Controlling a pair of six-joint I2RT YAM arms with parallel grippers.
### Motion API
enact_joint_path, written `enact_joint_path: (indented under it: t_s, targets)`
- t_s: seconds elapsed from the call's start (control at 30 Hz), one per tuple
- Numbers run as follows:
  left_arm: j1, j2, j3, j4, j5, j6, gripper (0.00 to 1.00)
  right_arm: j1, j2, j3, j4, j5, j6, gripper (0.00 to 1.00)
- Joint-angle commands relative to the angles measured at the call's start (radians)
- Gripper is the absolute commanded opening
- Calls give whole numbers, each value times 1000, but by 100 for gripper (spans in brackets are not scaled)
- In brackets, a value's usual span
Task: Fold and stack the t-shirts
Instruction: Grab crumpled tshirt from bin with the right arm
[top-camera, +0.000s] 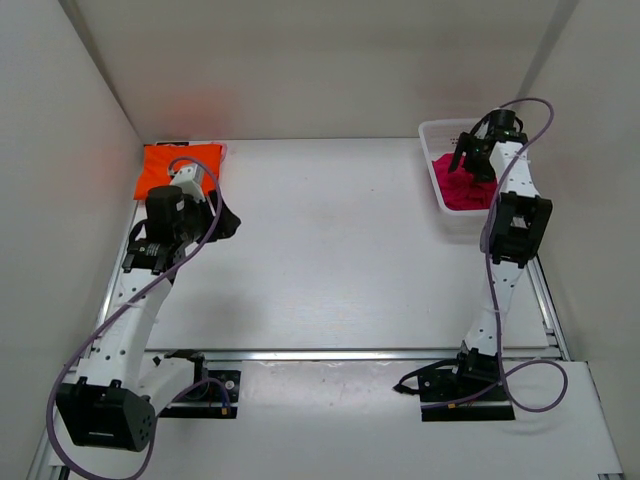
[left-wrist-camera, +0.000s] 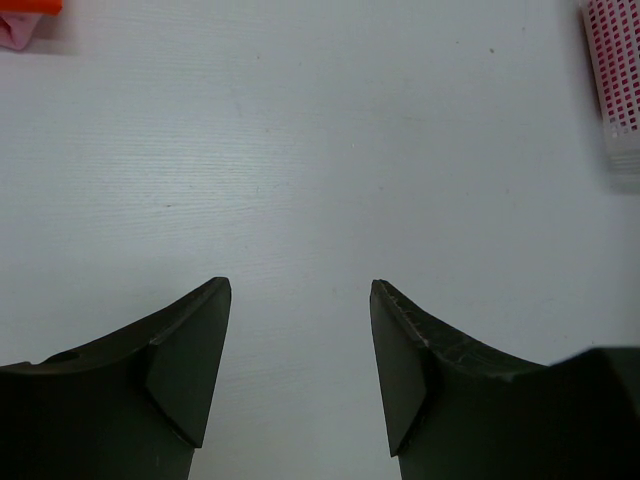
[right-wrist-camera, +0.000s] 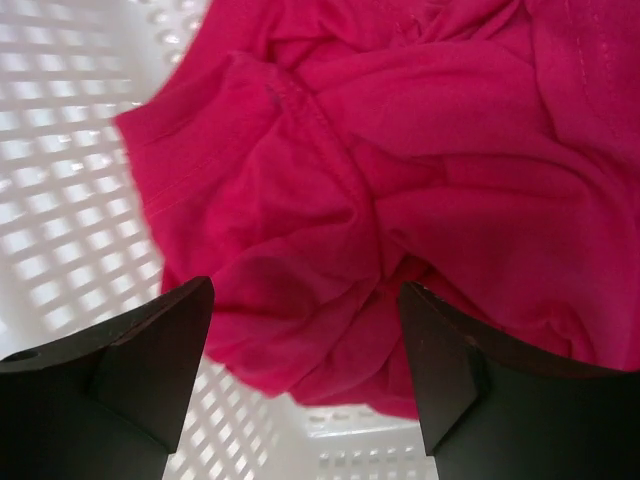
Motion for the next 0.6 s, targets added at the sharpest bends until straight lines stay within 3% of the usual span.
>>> enact_joint_path:
  t_s: [0.0,0.17,0.23,0.3,0.33,0.57]
  targets:
    - [3,1,9,25,6,-3,69,10,16,75,-28,74,1,74]
    - [-25,29,7,36,-8,-5,68,7,68,101,-54,117,0,70]
    - [-32,26,6,35,-14,0,69,6,73,97,-60,100,-11,50]
    - [-23,21,-7,48,-9,-12,70,-2,68,103,-76,80,-2,5]
    - [-20,16,-7,53,-11,-17,69,-1,54,109,-68,81,-5,0]
    - [-23,13,-8,59,3,-31,69,-5,-191,101,-48,34,24,0]
